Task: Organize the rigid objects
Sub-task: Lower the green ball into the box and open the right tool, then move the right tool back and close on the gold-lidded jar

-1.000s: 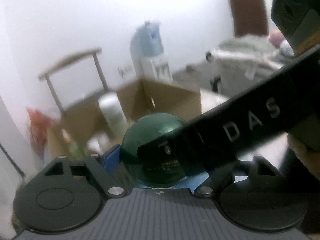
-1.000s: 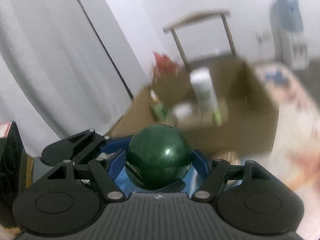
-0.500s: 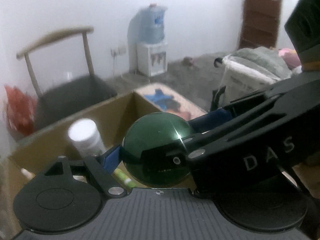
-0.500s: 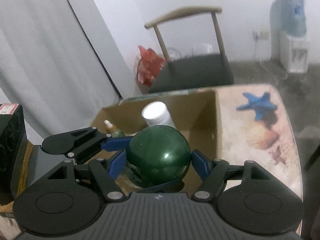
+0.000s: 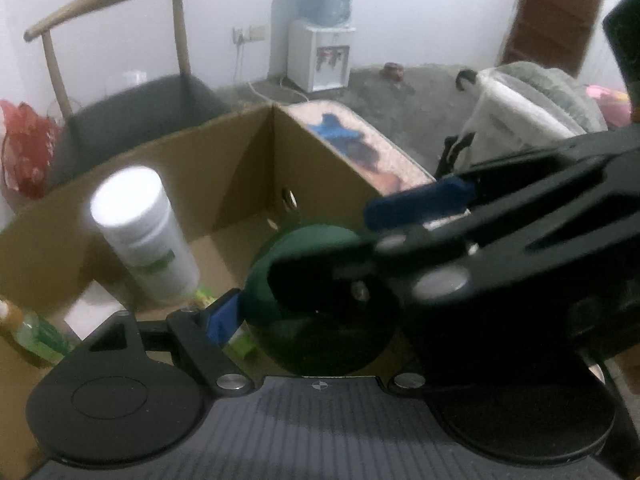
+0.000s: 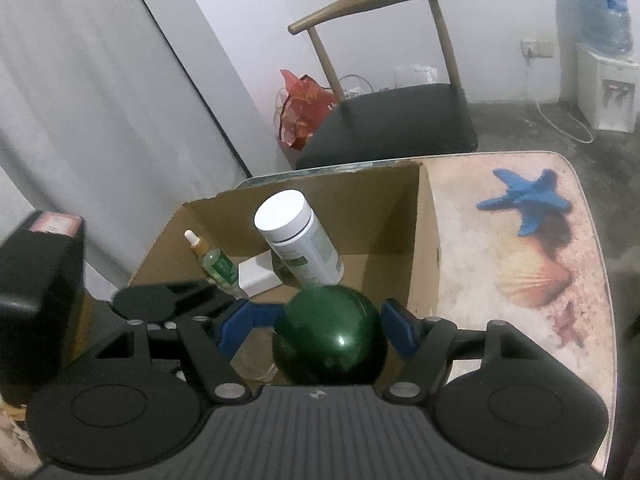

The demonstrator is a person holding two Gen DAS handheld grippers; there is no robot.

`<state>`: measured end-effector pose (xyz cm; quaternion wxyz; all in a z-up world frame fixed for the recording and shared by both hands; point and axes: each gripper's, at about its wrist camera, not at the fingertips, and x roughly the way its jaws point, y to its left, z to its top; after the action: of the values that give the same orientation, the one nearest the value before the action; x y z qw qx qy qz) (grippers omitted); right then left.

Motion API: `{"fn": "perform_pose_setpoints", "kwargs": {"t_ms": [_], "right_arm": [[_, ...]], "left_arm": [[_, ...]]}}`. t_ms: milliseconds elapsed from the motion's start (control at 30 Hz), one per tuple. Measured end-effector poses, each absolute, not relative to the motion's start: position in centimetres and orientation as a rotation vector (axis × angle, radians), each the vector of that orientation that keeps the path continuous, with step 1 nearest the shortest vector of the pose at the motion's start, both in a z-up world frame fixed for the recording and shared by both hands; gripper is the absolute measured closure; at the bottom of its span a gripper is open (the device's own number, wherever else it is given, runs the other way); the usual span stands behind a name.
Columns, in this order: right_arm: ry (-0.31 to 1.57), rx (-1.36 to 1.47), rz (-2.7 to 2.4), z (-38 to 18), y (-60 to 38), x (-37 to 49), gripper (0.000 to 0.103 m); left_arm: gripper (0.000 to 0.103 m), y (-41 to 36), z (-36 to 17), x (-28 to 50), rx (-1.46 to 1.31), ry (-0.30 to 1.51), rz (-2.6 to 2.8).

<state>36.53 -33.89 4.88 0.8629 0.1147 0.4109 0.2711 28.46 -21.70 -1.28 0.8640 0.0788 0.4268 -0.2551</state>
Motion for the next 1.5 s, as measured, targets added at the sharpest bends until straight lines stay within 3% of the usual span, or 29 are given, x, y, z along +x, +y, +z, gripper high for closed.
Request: {"fn": "perform_pose_setpoints", "kwargs": {"t_ms": [467, 667, 967, 1300, 1500], "right_arm": [[0.798, 0.304, 0.578, 5.2, -35.7, 36.0, 0.031], [0.781, 0.301, 0.555, 5.6, -36.2, 35.3, 0.029], [0.744, 0.358, 0.505, 6.8, -38.2, 32.5, 0.03], [0.59, 0.485, 0.422, 9.6, -41.9, 22.2, 0.028], [0.649, 0.56, 0.409, 7.2, -40.4, 18.1, 0.027]], "left_arm": [[0.02, -21.1, -2.4, 29.8, 0.09, 0.998, -0.514], [0.008, -21.5, -2.2, 29.7, 0.095, 0.995, -0.505], [0.007, -20.0, -0.9, 28.4, 0.062, 0.958, -0.491], [0.003, -13.0, 3.9, 19.6, -0.029, 0.794, -0.62], [0.003, -9.8, 2.4, 15.6, 0.007, 0.826, -0.62]]}}
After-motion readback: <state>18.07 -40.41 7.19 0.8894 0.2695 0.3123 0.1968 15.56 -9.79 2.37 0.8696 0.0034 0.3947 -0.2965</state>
